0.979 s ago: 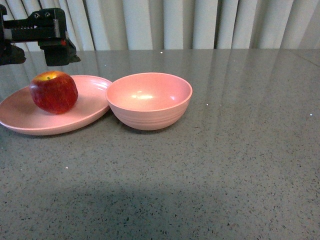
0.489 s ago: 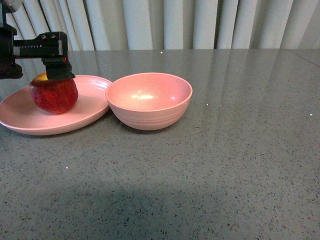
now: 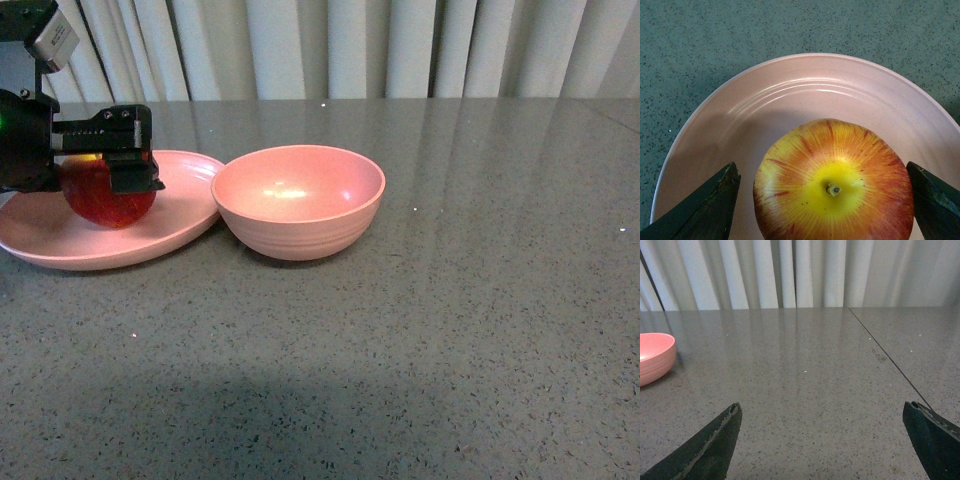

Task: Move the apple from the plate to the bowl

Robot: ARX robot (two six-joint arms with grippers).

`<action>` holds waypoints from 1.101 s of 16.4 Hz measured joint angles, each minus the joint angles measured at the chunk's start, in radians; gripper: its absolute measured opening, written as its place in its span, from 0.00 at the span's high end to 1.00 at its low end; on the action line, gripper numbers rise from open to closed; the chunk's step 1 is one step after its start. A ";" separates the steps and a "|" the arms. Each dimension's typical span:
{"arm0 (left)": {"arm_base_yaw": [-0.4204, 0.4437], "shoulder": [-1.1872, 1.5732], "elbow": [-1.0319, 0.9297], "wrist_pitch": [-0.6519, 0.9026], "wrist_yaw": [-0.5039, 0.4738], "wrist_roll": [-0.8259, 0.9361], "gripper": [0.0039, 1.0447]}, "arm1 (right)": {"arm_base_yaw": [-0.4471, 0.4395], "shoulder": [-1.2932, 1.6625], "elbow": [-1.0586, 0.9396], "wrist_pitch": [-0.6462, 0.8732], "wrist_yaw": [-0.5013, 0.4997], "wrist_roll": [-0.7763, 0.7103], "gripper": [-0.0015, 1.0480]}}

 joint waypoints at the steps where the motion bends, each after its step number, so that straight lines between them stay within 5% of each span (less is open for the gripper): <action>1: 0.000 0.000 0.000 0.003 0.000 0.001 0.07 | 0.000 0.000 0.000 0.000 0.000 0.000 0.06; 5: 0.001 0.000 0.000 0.022 0.004 0.001 0.33 | 0.000 0.000 0.000 0.000 0.000 0.000 0.06; 13: -0.019 -0.141 0.021 0.003 0.008 0.016 0.35 | 0.000 0.000 0.000 0.000 0.000 0.000 0.06; 18: -0.241 -0.236 0.049 0.005 -0.008 0.029 0.35 | 0.000 0.000 0.000 0.000 0.000 0.000 0.06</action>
